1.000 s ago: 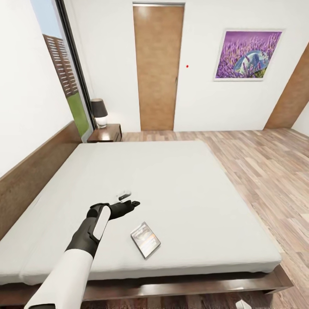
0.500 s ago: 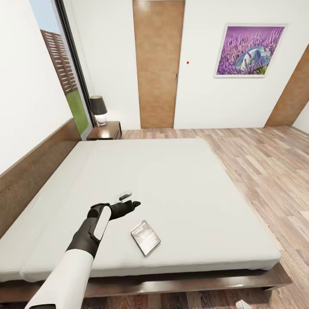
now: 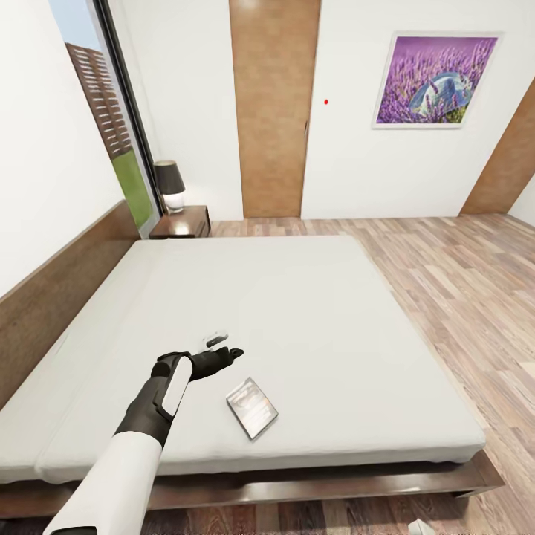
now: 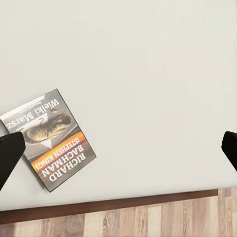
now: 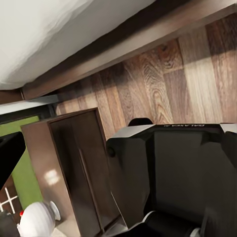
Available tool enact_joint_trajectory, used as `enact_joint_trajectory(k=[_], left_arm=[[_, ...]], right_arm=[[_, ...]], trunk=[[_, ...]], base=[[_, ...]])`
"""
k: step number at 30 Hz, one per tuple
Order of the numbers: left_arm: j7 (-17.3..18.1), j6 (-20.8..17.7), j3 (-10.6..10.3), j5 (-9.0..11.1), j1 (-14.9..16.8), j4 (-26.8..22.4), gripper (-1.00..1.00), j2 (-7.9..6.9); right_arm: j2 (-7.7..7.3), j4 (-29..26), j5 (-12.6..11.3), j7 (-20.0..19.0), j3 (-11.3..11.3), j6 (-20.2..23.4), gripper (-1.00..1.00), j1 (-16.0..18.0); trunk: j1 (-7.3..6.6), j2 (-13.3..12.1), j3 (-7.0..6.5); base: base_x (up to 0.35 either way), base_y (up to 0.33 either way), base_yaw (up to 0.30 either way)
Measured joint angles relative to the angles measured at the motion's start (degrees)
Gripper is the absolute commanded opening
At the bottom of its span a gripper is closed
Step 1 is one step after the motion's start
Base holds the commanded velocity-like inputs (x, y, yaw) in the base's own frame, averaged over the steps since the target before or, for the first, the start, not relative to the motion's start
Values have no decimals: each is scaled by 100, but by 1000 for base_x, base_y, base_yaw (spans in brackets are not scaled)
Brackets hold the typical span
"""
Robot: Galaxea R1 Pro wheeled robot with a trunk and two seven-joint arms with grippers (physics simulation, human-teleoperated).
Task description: In the bedroom, move the book from the bed onto either nightstand, and place the two sandals side by side next to the bed.
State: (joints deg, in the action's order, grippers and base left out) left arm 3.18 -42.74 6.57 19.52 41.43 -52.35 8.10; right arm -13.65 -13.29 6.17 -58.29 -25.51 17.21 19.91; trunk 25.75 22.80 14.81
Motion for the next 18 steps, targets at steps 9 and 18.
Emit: enact_joint_trajectory(k=[9,18], left_arm=[[0,2,0,0,0,0,100,0],[0,-1,0,0,0,1,100,7]], right_arm=[[0,0,0,6,0,0,100,0],[0,0,0,6,0,-1,100,0]], trunk=[[0,0,63],[0,0,126]], base=[[0,0,0],[0,0,0]])
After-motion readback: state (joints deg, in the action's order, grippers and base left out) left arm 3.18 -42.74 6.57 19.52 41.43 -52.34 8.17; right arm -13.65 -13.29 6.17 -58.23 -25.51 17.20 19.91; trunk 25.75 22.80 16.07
